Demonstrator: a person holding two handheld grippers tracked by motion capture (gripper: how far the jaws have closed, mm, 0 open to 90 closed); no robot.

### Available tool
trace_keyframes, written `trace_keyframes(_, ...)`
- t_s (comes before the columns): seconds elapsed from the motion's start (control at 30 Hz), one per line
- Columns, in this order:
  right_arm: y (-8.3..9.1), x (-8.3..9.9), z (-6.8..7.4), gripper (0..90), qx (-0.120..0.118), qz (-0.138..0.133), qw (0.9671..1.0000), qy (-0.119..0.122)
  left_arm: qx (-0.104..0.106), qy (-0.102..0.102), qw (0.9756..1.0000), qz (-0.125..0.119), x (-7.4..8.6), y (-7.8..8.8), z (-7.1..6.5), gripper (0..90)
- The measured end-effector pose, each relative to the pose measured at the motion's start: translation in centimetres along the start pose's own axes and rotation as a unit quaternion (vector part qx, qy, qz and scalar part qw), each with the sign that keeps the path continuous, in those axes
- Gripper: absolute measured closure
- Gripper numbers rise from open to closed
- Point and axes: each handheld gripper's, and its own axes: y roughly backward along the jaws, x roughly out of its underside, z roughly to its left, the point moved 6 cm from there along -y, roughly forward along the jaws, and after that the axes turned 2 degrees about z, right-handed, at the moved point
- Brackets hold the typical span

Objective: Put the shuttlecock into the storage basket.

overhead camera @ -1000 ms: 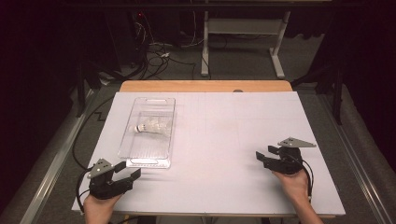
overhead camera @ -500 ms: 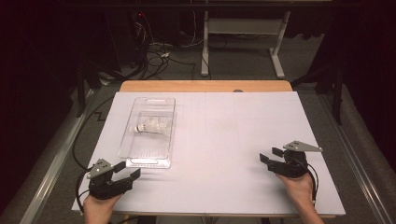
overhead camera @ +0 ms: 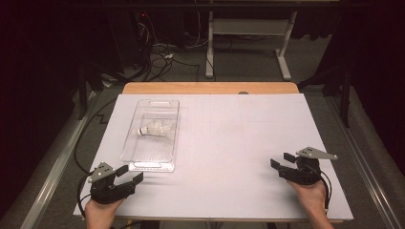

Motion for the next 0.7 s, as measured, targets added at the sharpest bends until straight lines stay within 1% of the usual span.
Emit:
trace_keyframes(0.3, 0.6, 0.3, -0.4, 36.1, 0.003, -0.008, 1.0, -0.004, 0.001, 0.001, 1.0, 0.0, 0.0, 0.0, 0.0, 31.9)
trace_keyframes(0.37, 0.7, 0.3, -0.4, 35.9, 0.004, -0.01, 0.9999, -0.009, 0.001, 0.001, 1.0, 0.0, 0.0, 0.0, 0.0, 31.9)
trace_keyframes(0.43, 0.8, 0.4, -0.5, 35.8, 0.004, -0.01, 0.9999, -0.006, 0.002, 0.002, 1.0, -0.001, 0.0, 0.1, 0.1, 31.9)
trace_keyframes(0.7, 1.1, 0.6, -0.8, 35.6, 0.006, -0.016, 0.9998, -0.012, 0.003, 0.004, 1.0, -0.002, 0.0, 0.1, 0.1, 31.9)
